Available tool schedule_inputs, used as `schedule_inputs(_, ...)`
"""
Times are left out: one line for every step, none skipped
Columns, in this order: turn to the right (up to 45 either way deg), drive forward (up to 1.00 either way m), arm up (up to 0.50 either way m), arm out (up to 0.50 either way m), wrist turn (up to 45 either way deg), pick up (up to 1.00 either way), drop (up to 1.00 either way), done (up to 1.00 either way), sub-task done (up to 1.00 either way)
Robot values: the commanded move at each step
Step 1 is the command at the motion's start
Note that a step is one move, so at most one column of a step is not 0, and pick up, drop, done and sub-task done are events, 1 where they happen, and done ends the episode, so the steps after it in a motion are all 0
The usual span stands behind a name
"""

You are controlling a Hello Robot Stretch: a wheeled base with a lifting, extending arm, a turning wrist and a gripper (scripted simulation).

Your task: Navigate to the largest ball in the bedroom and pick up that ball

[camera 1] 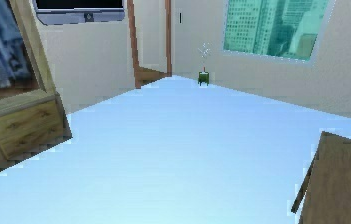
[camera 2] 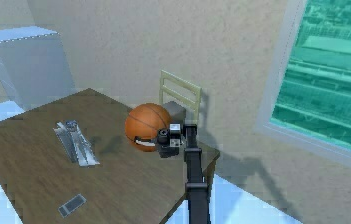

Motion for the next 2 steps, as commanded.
schedule_inputs(0.0, 0.00, 0.10, 0.00, 0.0, 0.00, 0.00, 0.00, 0.00)
schedule_inputs(0.0, 0.00, 0.00, 0.00, 0.0, 0.00, 0.00, 1.00, 0.00)
